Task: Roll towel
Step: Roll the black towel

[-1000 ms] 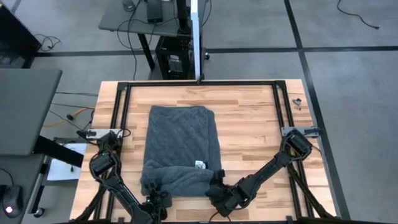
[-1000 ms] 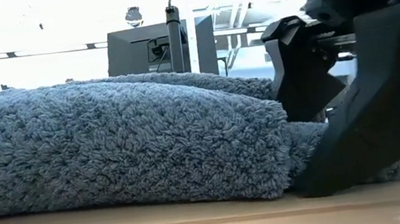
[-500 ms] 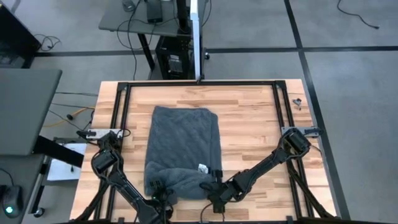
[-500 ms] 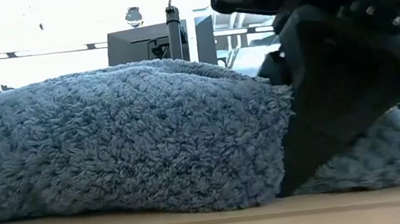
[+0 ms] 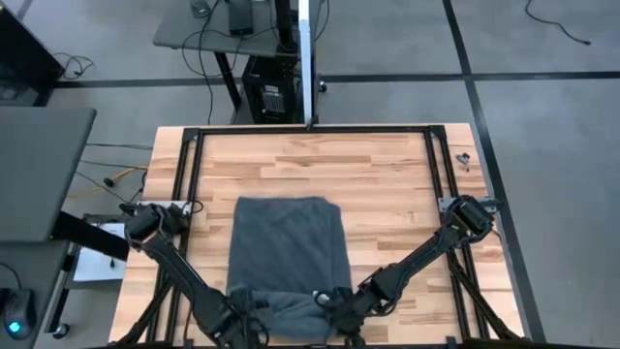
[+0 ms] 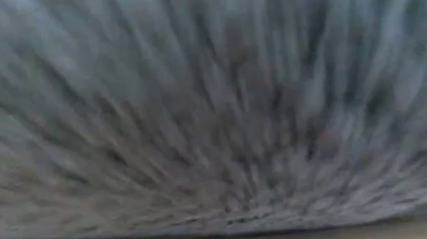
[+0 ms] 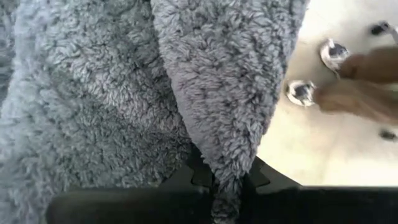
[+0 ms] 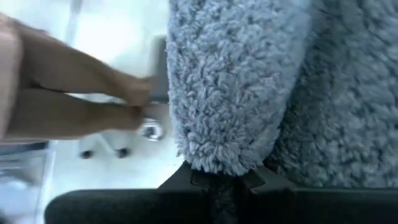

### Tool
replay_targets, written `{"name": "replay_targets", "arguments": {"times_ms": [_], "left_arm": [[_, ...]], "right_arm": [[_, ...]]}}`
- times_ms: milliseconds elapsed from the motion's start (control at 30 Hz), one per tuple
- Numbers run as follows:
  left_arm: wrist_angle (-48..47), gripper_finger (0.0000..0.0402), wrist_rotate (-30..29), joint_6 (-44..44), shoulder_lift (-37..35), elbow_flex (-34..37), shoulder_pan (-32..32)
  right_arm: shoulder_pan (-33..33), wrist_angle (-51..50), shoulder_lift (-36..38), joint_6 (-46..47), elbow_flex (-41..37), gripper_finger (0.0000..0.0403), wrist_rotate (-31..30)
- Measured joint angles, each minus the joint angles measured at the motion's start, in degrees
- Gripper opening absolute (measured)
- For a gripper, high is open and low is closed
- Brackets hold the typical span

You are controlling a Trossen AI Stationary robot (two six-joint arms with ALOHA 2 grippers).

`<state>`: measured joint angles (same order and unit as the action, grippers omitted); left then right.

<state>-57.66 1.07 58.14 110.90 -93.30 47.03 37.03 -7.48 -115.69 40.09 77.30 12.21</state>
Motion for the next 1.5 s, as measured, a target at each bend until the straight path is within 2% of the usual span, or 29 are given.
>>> {"name": "replay_targets", "arguments": {"times_ms": [100,167,433,667,833,1067,1200,1333,1500], "left_arm": [[0.1,0.0001,0.8,-4.2,-2.4,0.1,-2.5],[2.8,0.0001,2.5,-6.6,-4.5,3.1,-4.1],[23.7,0.0,9.5,-7.5,-21.5,32.8,-13.3],[31.9,0.0001,14.1,-11.3,-34.4,47.7,-21.7],[32.6,0.0003,14.2,-16.7,-37.6,53.0,-26.7],[33.1,0.0005,13.8,-21.7,-37.8,57.5,-31.8],[32.5,0.0009,10.5,-23.0,-37.8,58.0,-33.2],[33.2,0.0023,9.4,-23.9,-37.8,57.6,-33.8],[32.6,0.0056,9.3,-22.2,-37.8,57.4,-35.8]], "right_arm": [[-0.7,-0.6,1.3,0.2,0.0,0.0001,3.7],[-1.4,-1.7,1.9,0.0,0.0,0.0001,6.0],[-8.6,4.8,6.0,2.0,-8.5,0.0,11.8],[-18.2,13.3,10.7,7.1,-16.7,0.0,19.1],[-24.1,14.4,10.9,8.5,-19.8,0.0,21.7],[-30.9,16.1,10.9,8.5,-21.7,0.0001,22.0],[-34.2,14.7,10.9,7.9,-21.7,0.0006,21.0],[-36.7,10.0,10.9,8.2,-21.7,0.0031,19.2],[-39.0,6.4,10.9,7.9,-21.6,0.0093,20.9]]}}
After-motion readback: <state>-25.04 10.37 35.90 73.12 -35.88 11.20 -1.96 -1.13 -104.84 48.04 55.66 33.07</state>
